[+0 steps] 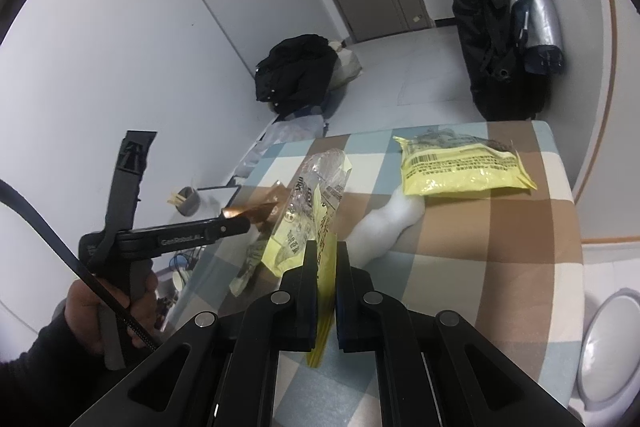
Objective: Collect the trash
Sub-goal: 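Lower the left tool to the green-white label strip and close on it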
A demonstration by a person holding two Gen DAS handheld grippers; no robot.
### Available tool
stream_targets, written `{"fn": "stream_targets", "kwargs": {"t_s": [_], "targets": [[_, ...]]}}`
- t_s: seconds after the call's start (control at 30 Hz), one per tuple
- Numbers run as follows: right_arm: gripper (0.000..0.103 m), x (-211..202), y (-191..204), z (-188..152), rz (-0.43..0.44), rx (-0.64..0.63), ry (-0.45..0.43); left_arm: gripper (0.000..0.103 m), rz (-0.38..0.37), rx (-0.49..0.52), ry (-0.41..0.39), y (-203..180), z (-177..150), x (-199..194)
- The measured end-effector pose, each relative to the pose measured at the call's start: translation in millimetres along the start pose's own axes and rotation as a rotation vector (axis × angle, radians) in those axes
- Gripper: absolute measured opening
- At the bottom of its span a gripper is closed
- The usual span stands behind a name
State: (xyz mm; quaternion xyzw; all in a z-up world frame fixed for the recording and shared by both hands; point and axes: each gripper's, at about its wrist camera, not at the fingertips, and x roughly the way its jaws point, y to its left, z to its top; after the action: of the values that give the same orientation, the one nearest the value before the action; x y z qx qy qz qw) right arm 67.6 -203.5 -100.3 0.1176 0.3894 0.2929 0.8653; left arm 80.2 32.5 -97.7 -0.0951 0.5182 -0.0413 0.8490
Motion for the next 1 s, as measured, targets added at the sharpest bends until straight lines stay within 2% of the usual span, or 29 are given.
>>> {"fn": "stream_targets", "kwargs": {"t_s": [0.17,0.33,0.43,0.47,0.57,0.63,0.7,0.77,0.9,1.0], "targets": [[0.006,-6,3,-2,-0.003,-0.006,-0.012,0.030,-0.018,0.023,-0.009,-4,-4,-7],[0.006,-10,0,-2,-0.007,0.013,-0.026,0.032,-0.073,0.016,-0.047,-4,-3,-17],[0.006,-11,-1,-2,-0.004,0.017,-0.028,0.032,-0.067,0.002,-0.018,-3,0,-10],[0.006,-12,0,-2,-0.005,0.013,-0.030,0.034,-0.071,-0.014,-0.005,-1,1,-7],[0.006,-14,-3,-2,0.000,0.017,-0.034,0.057,-0.057,-0.053,0.016,4,3,0],[0.006,-14,-4,-1,0.002,0.023,-0.035,0.058,-0.033,-0.062,0.023,5,5,5],[0.006,-13,-6,0,0.008,0.036,-0.031,0.058,-0.024,-0.062,0.067,4,1,8],[0.006,-12,-7,0,0.005,0.033,-0.029,0.058,-0.019,-0.022,0.101,-4,-7,9],[0.006,-11,-10,4,0.006,0.037,-0.022,0.058,0.016,0.081,0.107,-18,-15,10],[0.006,-10,-11,6,0.005,0.045,-0.022,0.058,0.010,0.109,0.126,-20,-19,14]]}}
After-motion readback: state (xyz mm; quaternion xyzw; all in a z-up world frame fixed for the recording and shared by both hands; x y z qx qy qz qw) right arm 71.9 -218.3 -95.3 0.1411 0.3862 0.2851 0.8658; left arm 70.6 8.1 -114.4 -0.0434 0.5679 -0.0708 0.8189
